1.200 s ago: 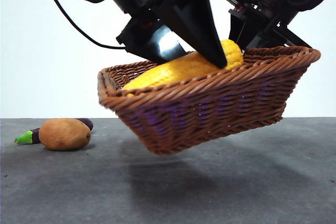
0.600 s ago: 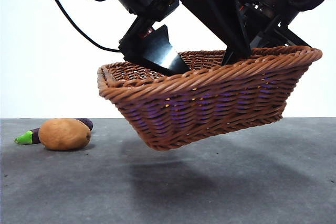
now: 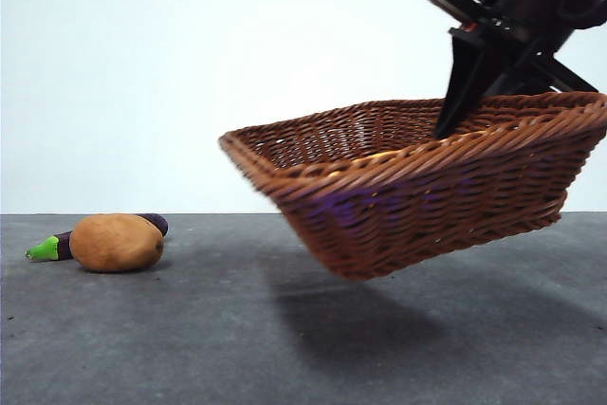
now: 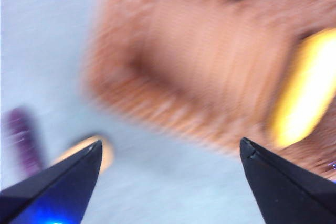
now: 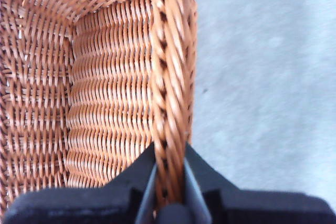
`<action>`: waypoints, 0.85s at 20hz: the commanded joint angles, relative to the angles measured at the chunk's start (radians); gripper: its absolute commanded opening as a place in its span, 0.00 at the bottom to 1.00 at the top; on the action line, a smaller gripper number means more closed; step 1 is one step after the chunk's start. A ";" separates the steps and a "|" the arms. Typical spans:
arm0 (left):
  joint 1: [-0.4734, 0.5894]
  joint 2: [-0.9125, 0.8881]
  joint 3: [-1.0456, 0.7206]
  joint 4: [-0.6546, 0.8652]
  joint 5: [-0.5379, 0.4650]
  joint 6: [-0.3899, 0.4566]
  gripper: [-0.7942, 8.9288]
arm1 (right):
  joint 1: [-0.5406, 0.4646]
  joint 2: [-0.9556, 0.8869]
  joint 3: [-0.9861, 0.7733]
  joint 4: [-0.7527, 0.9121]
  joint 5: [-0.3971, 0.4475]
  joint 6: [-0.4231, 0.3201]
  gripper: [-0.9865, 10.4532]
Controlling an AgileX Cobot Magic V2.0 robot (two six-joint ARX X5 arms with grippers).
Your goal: Help me put the vegetables on the table into the basket
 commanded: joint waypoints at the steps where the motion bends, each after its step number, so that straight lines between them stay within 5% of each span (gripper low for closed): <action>1: 0.124 -0.020 -0.001 -0.012 -0.002 0.047 0.54 | -0.046 -0.036 -0.004 0.010 -0.042 -0.023 0.08; 4: 0.330 -0.014 -0.001 -0.023 0.123 0.085 0.54 | -0.109 -0.077 -0.004 -0.015 -0.058 -0.069 0.08; 7: 0.490 0.011 -0.001 -0.031 0.301 0.327 0.54 | -0.148 -0.103 -0.004 -0.042 -0.085 -0.103 0.08; 10: 0.563 0.058 -0.001 -0.006 0.428 0.429 0.54 | -0.155 -0.107 -0.004 -0.043 -0.105 -0.117 0.08; 14: 0.585 0.205 -0.001 0.028 0.439 0.452 0.54 | -0.155 -0.107 -0.004 -0.043 -0.135 -0.145 0.08; 16: 0.590 0.288 -0.001 0.064 0.423 0.341 0.54 | -0.155 -0.107 -0.004 -0.043 -0.135 -0.153 0.08; 17: 0.590 0.322 -0.001 0.090 0.367 0.216 0.54 | -0.155 -0.107 -0.004 -0.043 -0.135 -0.158 0.08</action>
